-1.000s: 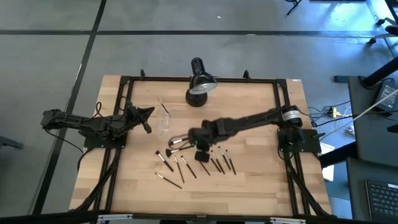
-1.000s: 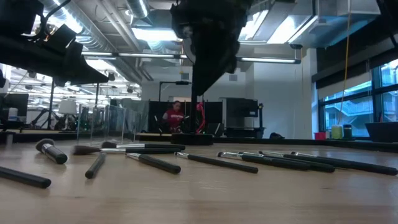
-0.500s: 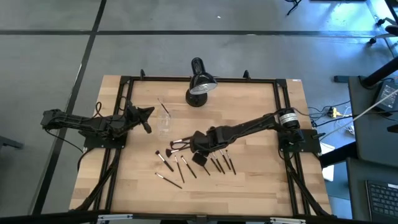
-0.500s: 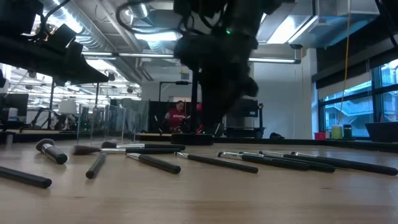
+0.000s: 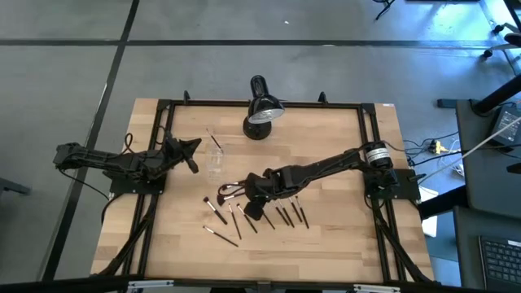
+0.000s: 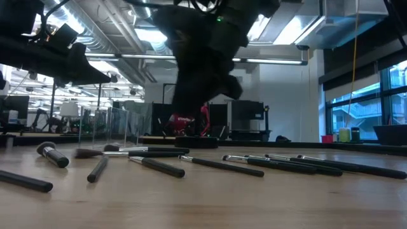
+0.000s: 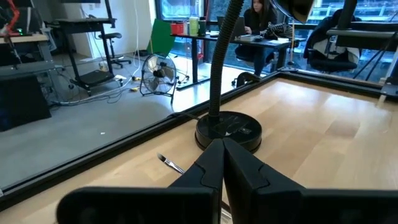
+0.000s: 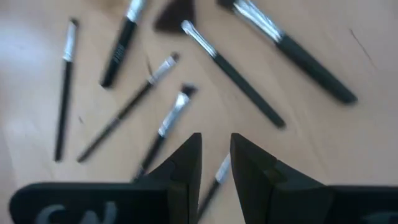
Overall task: Sort items
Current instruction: Put the eyeshadow brush into the transparent organizer
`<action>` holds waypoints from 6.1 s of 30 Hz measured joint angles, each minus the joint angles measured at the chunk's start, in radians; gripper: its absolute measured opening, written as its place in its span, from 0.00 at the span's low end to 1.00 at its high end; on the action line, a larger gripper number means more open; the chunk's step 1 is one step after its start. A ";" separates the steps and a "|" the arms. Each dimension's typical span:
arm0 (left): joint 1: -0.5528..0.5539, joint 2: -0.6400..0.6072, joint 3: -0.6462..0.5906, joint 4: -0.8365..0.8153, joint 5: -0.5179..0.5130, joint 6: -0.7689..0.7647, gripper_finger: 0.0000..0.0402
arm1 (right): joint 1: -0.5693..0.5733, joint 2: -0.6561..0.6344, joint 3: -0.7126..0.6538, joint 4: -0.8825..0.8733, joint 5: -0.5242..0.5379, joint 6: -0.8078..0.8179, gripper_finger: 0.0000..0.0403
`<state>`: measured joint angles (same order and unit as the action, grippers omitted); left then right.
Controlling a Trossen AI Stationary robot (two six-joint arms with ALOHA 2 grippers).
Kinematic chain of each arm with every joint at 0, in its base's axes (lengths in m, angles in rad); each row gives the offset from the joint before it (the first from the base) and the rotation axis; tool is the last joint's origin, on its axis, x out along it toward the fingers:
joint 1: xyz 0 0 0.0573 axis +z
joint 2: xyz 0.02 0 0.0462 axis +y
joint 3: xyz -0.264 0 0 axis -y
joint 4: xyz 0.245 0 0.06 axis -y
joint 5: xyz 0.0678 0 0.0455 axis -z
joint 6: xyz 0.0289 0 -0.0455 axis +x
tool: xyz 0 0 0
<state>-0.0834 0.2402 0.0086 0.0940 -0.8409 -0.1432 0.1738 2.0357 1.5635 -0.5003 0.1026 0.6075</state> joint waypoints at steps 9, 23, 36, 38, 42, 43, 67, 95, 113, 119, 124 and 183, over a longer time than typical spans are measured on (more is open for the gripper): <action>0.000 0.000 0.000 0.003 -0.002 -0.001 0.01 | -0.020 0.174 0.058 0.431 -0.311 0.006 0.21; 0.000 0.000 0.000 -0.001 0.026 -0.004 0.01 | -0.031 0.300 0.374 0.130 -0.154 -0.373 0.21; 0.000 0.003 0.000 -0.008 -0.001 0.004 0.01 | 0.055 0.369 0.374 0.499 -0.237 -0.435 0.21; 0.000 0.005 0.000 -0.009 -0.023 0.022 0.01 | 0.051 0.382 0.374 0.501 -0.274 -0.414 0.21; 0.000 0.005 0.000 0.011 -0.090 0.053 0.01 | 0.037 0.399 0.374 0.503 -0.312 -0.383 0.21; 0.000 0.005 0.000 0.021 -0.101 0.060 0.01 | 0.035 0.407 0.374 0.504 -0.311 -0.378 0.21; -0.049 0.153 0.000 -0.024 0.100 -0.134 0.01 | 0.156 0.425 0.374 0.561 0.011 -0.581 0.22; -0.043 0.170 0.000 0.074 -0.055 0.018 0.01 | 0.154 0.521 0.536 0.172 0.099 -0.349 0.39; -0.043 0.170 0.000 0.060 0.017 -0.021 0.01 | 0.148 0.521 0.666 -0.247 -0.075 -0.336 0.11; -0.043 0.170 0.000 0.059 0.017 -0.020 0.01 | 0.141 0.523 0.716 -0.379 -0.104 -0.326 0.12; -0.043 0.170 0.000 0.059 0.017 -0.020 0.01 | 0.140 0.523 0.717 -0.393 -0.112 -0.328 0.16; -0.109 0.167 0.037 0.059 0.080 -0.019 0.01 | 0.117 0.514 0.774 -0.258 -0.120 -0.357 0.08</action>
<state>-0.1926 0.4076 0.0456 0.1532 -0.7609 -0.1627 0.2905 2.5493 2.3377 -0.7583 -0.0175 0.2507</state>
